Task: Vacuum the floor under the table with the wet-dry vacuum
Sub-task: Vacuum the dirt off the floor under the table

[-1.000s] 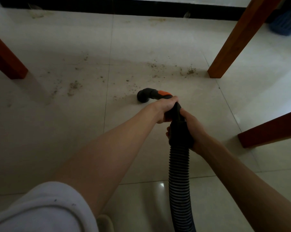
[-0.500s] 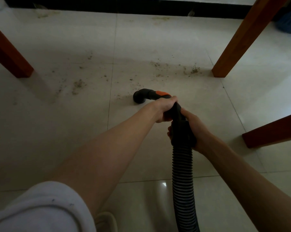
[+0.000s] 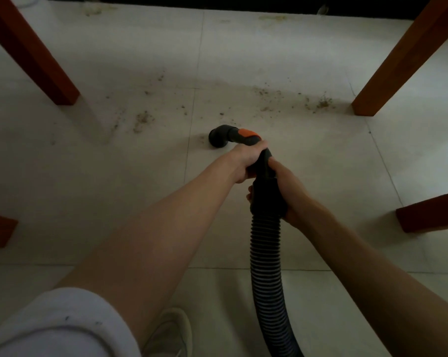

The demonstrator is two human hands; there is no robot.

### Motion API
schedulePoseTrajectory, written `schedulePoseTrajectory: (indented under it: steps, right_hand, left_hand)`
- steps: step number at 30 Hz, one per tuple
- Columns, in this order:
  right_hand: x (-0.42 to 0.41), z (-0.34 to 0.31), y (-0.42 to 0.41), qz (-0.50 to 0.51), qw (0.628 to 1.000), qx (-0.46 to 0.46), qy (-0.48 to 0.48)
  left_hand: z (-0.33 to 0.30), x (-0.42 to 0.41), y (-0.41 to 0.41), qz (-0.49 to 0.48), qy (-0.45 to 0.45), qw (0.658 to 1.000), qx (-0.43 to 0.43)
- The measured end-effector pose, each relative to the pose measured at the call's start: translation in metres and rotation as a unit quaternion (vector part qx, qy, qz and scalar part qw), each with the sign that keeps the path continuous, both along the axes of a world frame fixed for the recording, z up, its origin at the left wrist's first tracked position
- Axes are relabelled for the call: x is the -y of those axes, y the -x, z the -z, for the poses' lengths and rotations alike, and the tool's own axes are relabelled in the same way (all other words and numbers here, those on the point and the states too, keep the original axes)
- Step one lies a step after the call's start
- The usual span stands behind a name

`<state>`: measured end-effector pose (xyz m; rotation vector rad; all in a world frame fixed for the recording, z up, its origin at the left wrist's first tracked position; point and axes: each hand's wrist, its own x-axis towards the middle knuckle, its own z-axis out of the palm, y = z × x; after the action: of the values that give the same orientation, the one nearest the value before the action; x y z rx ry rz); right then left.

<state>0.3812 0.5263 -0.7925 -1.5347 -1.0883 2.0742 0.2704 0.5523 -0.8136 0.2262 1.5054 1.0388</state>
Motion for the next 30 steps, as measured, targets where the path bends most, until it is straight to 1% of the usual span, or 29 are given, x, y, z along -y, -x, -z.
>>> schedulePoseTrajectory:
  steps: [5,10,14,22,26,30]
  right_hand:
    - [0.006,0.008,0.021,-0.033,0.999,-0.011,0.002]
    - [0.006,0.011,0.029,-0.057,0.998,-0.015,-0.006]
    - [0.006,0.012,0.029,-0.054,0.998,-0.010,-0.011]
    - [-0.007,0.007,0.017,-0.043,0.999,-0.018,-0.014]
    - [-0.015,0.008,0.007,-0.013,1.000,-0.018,-0.009]
    - [-0.021,0.009,-0.003,0.007,1.000,-0.007,-0.025]
  left_hand:
    - [0.002,0.016,0.022,-0.049,0.014,0.999,-0.001]
    - [0.000,0.025,0.029,-0.074,0.009,0.997,-0.020]
    - [-0.005,0.027,0.022,-0.077,0.006,0.996,-0.042]
    - [-0.025,0.020,0.015,-0.038,0.010,0.996,-0.079]
    - [-0.025,0.007,0.000,-0.010,0.008,0.997,-0.079]
    - [-0.017,-0.008,-0.007,0.020,-0.016,0.998,-0.064]
